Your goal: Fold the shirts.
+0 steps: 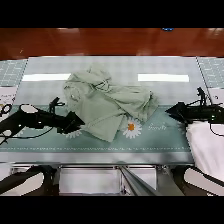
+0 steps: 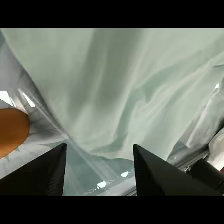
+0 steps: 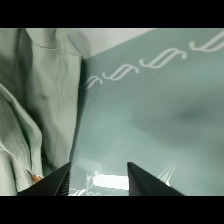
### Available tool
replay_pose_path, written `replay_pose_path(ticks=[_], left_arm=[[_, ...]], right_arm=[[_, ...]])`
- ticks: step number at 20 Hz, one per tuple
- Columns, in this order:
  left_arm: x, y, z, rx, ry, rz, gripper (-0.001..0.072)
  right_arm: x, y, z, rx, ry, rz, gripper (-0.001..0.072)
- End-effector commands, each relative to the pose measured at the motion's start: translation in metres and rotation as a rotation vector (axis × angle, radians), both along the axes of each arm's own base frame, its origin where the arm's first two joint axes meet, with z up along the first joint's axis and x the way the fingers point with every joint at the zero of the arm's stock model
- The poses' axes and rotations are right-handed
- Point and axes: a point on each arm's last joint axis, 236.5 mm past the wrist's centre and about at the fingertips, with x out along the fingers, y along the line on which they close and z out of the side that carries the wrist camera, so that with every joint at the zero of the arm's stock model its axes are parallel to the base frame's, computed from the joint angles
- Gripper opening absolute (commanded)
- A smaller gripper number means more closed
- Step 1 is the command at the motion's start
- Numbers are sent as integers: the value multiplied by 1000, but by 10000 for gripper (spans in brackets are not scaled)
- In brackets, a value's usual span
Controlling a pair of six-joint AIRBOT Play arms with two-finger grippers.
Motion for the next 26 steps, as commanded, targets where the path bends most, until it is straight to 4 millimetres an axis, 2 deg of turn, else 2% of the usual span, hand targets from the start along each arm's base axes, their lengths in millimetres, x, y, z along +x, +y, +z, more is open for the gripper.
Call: replay_pose_path(ticks=[1, 4, 5, 6, 7, 10, 13, 16, 21, 23, 26], left_arm=[[0, -20, -16, 18, 7, 3, 510], [19, -24, -18, 46, -53, 28, 506], [25, -24, -15, 45, -64, 29, 420], [29, -23, -12, 42, -76, 29, 71], [35, -24, -8, 40, -108, 10, 18], [47, -27, 5, 25, -146, -5, 16], [54, -28, 10, 23, -166, -5, 16], [54, -28, 10, 23, -166, -5, 16], [54, -28, 10, 22, -165, -5, 16], [54, -28, 10, 23, -166, -5, 16], [54, -28, 10, 23, -166, -5, 17]], right_arm=[[-1, 3, 1, 11, -5, 3, 412], [1, 12, -1, -1, -12, 31, 412], [4, 17, -2, -17, -21, 40, 413], [10, 23, -4, -40, -33, 43, 412], [15, 25, -6, -60, -47, 40, 413], [25, 29, -8, -89, -68, 22, 413], [23, 33, -13, -61, -31, 28, 412], [27, 37, -22, -24, 10, 31, 412], [47, 40, -29, 35, 34, 11, 411], [52, 49, -33, 31, 39, 46, 407], [62, 72, -40, 27, 46, 116, 395]])
